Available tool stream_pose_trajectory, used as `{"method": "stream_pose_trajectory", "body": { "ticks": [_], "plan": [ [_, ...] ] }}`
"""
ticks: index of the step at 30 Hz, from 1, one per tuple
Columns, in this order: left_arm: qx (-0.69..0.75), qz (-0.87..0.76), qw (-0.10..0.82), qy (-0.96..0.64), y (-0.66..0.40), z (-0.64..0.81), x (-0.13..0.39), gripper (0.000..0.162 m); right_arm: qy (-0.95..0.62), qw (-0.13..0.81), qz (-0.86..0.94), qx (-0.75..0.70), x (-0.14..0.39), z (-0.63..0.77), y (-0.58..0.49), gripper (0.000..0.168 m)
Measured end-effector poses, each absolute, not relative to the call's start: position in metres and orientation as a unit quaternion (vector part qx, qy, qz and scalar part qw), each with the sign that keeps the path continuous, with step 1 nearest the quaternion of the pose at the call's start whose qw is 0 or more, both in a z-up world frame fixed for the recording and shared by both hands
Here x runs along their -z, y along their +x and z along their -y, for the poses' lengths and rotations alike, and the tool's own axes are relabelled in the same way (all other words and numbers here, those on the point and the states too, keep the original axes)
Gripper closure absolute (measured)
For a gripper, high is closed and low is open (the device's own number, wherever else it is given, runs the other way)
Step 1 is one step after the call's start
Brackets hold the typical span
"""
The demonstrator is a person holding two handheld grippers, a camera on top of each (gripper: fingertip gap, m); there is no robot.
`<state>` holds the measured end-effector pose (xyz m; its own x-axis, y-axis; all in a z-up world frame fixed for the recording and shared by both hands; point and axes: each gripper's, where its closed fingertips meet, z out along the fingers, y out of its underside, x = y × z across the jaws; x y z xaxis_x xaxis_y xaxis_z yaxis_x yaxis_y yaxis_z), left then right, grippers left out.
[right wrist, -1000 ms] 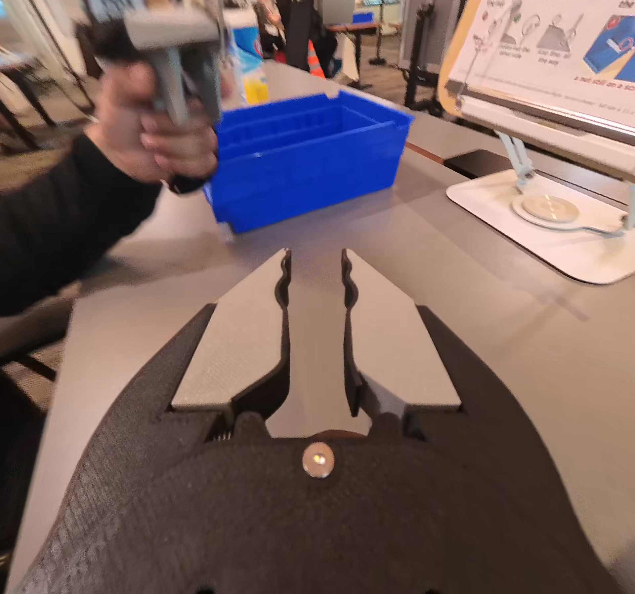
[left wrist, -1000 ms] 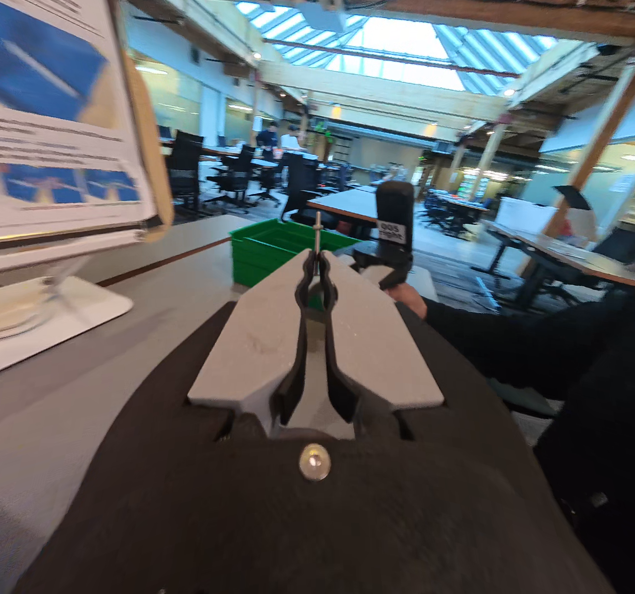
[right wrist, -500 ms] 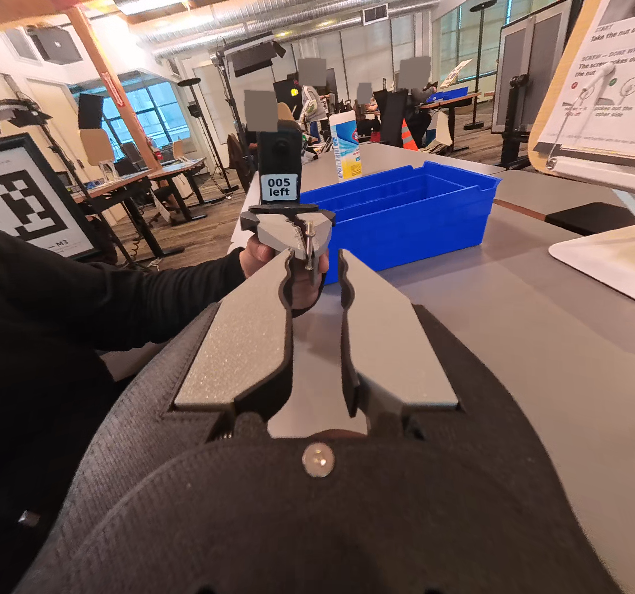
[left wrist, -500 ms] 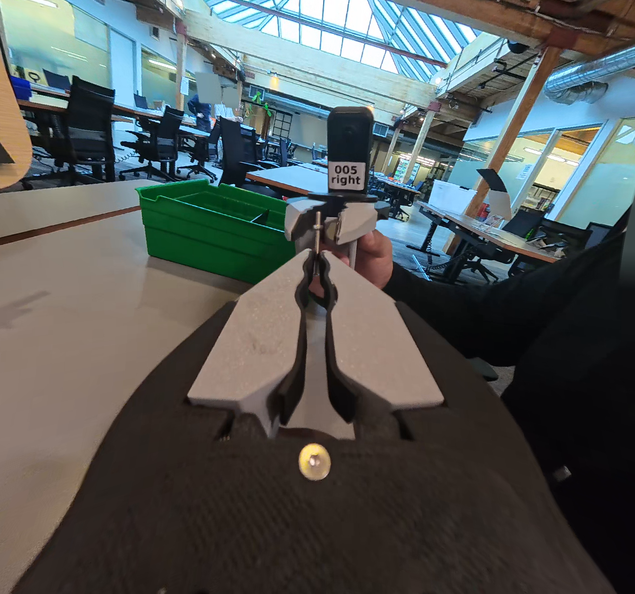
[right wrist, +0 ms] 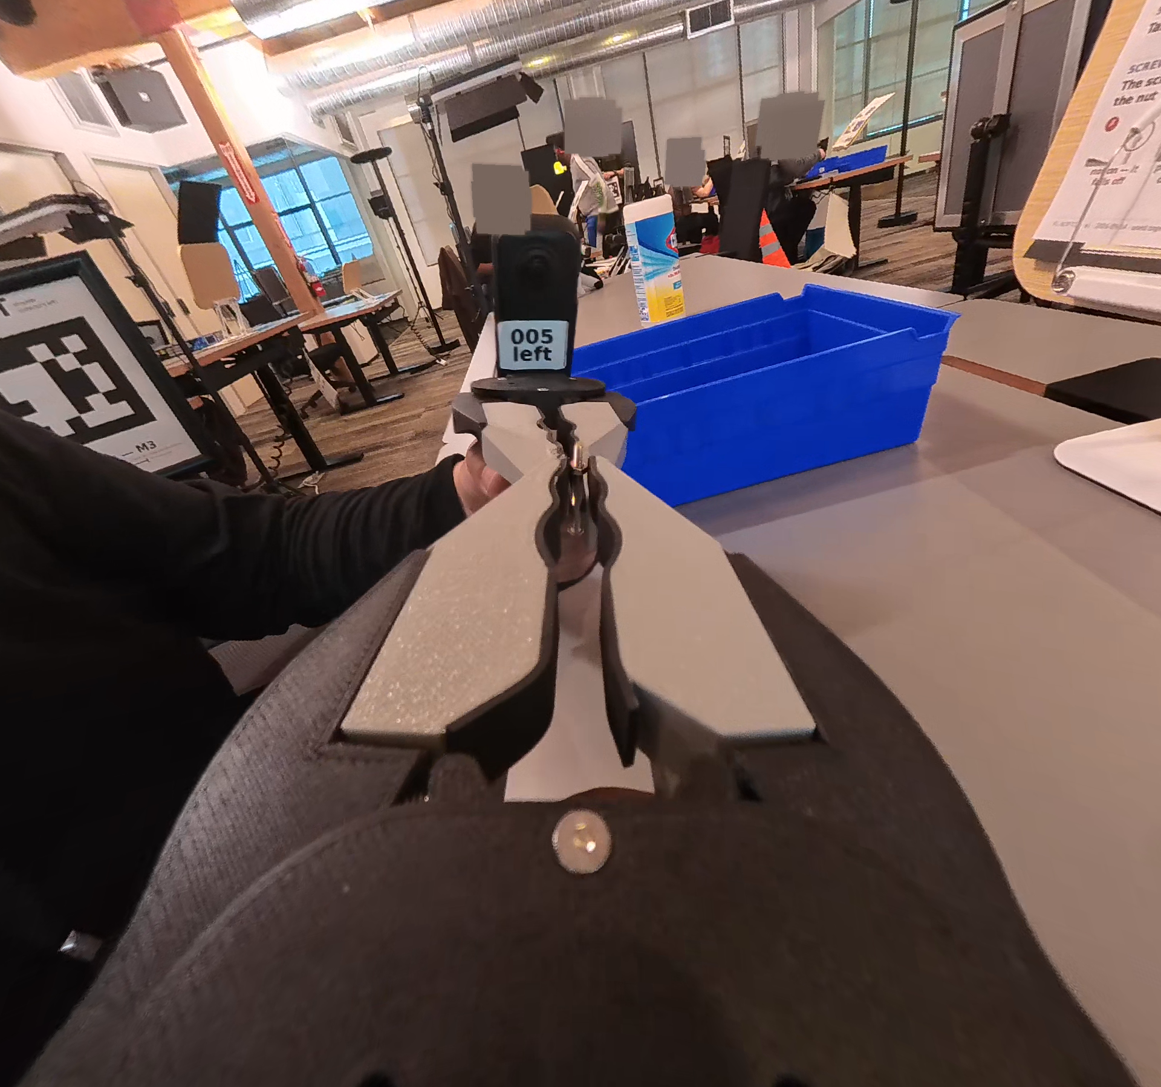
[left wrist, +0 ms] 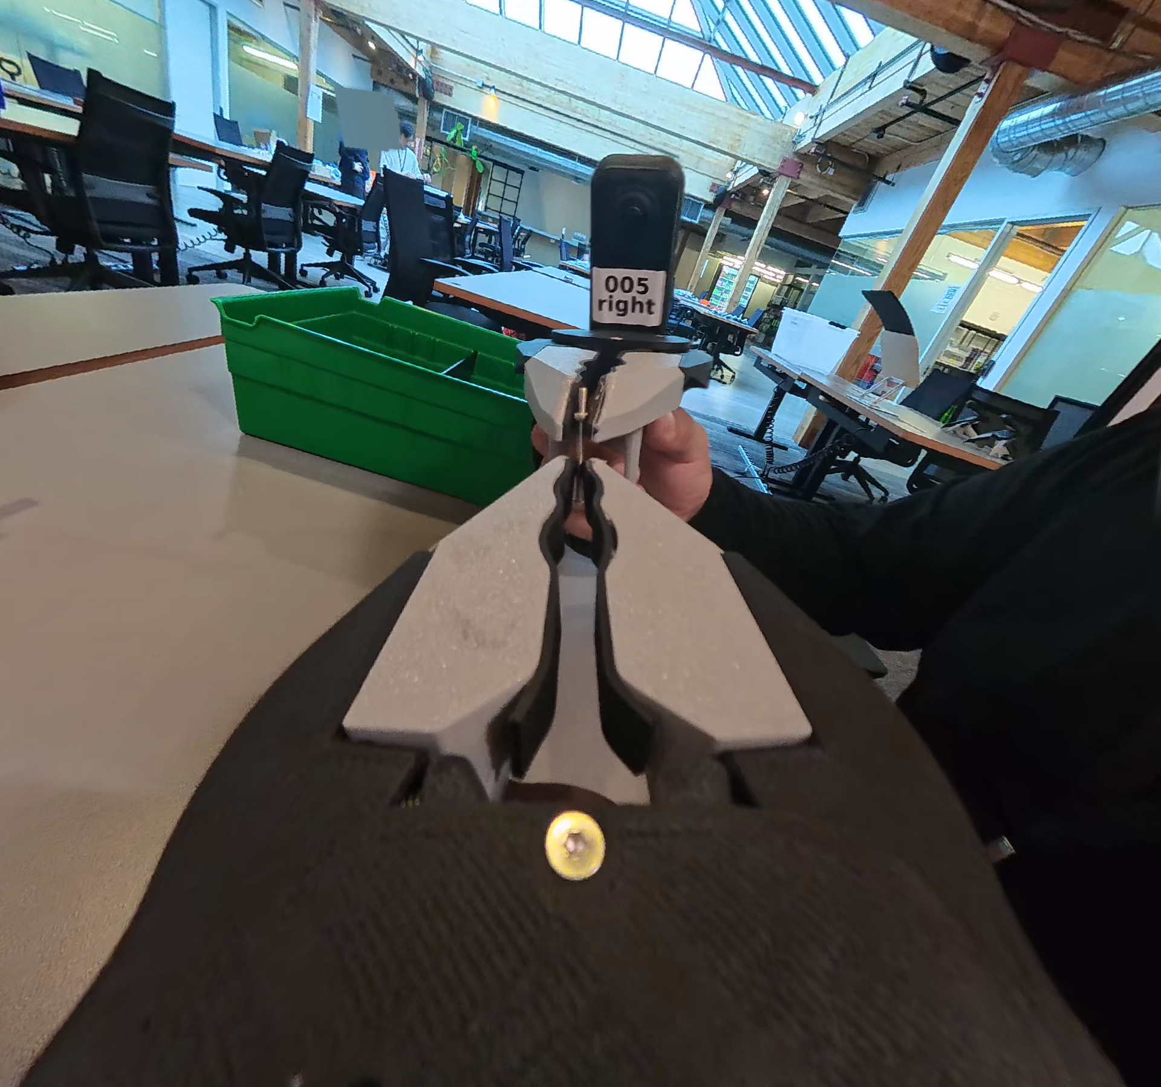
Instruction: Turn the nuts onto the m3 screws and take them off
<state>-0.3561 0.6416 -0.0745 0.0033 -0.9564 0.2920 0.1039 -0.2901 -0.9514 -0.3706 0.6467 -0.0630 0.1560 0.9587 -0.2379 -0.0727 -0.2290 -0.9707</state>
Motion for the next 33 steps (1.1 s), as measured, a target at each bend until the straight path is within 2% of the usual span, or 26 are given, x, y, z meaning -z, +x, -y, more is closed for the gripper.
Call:
{"method": "stream_pose_trajectory", "body": {
  "ticks": [11,13,33],
  "plan": [
    [0.576,-0.391,0.446,-0.562,-0.3518,-0.6438,0.0825,0.154,-0.588,0.491,0.377,-0.521,0.0658,-0.6490,-0.3726,0.166],
    [0.577,-0.393,0.447,-0.560,-0.3513,-0.6428,0.0825,0.162,-0.590,0.489,0.377,-0.520,0.0669,-0.6494,-0.3728,0.166],
    [0.578,-0.389,0.444,-0.564,-0.3483,-0.6427,0.0838,0.162,-0.594,0.486,0.377,-0.518,0.0702,-0.6509,-0.3749,0.166]
  ]
}}
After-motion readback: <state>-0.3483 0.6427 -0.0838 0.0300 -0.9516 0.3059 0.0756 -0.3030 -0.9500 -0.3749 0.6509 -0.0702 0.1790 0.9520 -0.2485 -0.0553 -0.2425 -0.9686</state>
